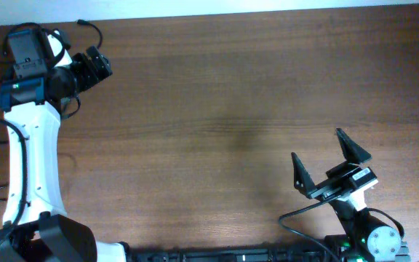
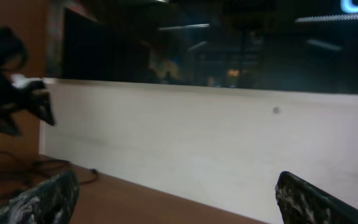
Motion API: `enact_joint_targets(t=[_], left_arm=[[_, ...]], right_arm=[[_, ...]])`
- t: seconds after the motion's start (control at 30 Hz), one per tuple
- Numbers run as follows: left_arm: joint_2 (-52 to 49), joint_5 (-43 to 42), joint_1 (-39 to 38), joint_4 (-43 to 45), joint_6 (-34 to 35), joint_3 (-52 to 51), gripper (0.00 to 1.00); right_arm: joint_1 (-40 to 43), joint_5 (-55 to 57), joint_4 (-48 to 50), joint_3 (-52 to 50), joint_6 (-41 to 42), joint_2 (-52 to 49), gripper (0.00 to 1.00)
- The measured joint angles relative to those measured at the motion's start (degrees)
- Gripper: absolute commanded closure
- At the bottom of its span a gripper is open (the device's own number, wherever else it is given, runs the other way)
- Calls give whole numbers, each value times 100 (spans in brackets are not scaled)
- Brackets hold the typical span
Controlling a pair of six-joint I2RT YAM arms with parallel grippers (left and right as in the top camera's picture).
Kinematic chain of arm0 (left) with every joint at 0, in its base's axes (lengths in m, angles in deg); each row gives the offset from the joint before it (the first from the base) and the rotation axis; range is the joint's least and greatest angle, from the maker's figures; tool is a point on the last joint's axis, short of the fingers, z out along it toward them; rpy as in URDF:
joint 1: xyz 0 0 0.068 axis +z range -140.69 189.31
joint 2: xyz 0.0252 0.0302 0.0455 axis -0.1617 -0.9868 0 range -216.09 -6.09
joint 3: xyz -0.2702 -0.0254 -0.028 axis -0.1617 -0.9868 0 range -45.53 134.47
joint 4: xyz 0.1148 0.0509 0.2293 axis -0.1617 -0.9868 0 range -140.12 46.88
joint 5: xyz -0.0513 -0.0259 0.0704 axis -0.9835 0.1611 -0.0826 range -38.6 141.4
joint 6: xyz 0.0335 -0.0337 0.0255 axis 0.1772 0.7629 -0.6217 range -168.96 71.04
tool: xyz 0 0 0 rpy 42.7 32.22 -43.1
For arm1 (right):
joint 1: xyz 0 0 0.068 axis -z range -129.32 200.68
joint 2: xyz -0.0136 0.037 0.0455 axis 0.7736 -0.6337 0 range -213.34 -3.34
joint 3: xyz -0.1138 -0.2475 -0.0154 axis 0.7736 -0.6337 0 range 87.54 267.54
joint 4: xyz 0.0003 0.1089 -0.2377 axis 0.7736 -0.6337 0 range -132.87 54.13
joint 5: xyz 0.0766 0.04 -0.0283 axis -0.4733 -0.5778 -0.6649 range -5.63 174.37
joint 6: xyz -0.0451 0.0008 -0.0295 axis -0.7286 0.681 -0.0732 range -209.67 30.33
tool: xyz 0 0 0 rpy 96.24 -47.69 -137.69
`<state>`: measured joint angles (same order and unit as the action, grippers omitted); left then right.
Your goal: Untangle cables
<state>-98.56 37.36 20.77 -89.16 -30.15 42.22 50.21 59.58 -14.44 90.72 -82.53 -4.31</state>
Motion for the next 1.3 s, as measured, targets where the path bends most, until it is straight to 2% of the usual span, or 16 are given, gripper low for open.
enact_joint_targets(t=[0.2, 0.47, 0.67, 1.3], left_arm=[[0, 2, 0, 2, 0, 0, 1], [0, 0, 0, 0, 0, 0, 1], [0, 0, 0, 2, 0, 0, 1], [0, 20, 0, 0, 0, 0, 1]], right_arm=[[0, 468, -1742, 79, 0, -2, 2], [0, 1716, -3338, 85, -1867, -4, 2], [0, 2212, -3484, 125, -2234, -9, 2], [0, 2330, -3495, 127, -2284, -9, 2]])
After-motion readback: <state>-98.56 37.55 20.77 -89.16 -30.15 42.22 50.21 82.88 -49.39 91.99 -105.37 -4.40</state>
